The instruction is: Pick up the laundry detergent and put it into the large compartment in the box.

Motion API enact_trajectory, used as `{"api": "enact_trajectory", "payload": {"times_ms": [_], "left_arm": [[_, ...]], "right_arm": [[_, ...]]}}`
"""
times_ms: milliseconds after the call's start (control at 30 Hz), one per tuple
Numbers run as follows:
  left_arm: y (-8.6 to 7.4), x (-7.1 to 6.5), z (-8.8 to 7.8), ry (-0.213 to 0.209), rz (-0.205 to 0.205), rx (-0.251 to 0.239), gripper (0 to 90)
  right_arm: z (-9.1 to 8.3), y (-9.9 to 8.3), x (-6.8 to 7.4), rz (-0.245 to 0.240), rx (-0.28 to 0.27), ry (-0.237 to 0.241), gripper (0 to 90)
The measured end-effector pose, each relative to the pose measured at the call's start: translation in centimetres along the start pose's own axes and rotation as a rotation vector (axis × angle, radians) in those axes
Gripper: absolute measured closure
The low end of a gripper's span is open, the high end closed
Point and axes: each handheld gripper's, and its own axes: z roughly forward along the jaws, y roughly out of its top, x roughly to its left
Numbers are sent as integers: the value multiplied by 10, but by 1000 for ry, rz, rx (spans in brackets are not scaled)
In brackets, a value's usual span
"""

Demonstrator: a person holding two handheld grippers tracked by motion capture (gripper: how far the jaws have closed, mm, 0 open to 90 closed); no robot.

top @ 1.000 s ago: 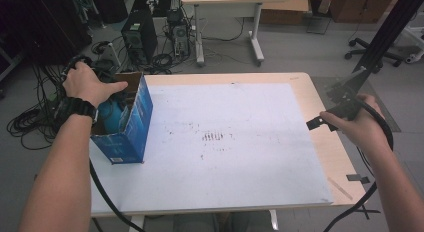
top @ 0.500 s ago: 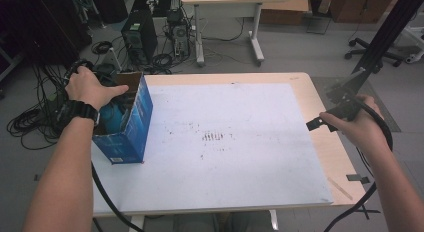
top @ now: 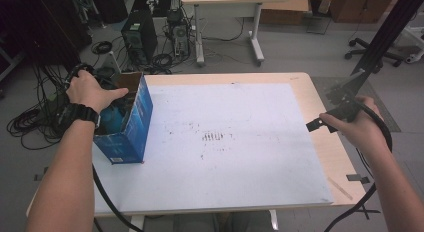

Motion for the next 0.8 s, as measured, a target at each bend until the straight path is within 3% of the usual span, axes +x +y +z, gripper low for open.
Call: {"api": "enact_trajectory", "payload": {"times_ms": [800], "left_arm": [[2, 0, 20, -12, 7, 9, 386]], "right_arm": [[4, -2, -1, 3, 16, -5, 140]]}}
